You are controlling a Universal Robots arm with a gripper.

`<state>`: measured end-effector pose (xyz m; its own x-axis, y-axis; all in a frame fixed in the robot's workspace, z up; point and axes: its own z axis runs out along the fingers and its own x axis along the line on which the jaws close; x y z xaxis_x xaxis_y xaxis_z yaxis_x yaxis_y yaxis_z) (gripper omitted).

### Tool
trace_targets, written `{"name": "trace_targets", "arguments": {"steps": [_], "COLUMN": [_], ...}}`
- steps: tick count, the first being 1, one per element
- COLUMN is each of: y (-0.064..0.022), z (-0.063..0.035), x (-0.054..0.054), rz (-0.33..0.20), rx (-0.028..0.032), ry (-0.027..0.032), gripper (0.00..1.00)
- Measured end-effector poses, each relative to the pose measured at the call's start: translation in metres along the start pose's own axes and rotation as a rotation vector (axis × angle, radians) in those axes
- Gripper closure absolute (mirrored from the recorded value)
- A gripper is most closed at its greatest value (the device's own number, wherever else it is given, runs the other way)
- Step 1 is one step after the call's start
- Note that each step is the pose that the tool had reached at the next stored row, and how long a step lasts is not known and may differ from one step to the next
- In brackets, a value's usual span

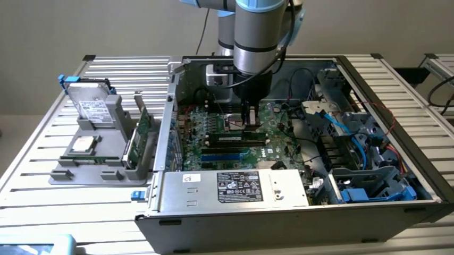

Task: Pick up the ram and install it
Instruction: 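Insert the ram into the slot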

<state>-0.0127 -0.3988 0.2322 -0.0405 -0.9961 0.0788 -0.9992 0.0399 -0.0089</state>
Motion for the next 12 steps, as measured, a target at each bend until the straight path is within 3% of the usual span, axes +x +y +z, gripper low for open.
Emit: {"name": "trace_targets", "arguments": {"steps": [12], "y": [-0.0001], "z": [0.0001], "x": [0.0010], "rz": [0.000], "rx": [0.0000], "ry": [0.0000], "gripper": [0.88]}}
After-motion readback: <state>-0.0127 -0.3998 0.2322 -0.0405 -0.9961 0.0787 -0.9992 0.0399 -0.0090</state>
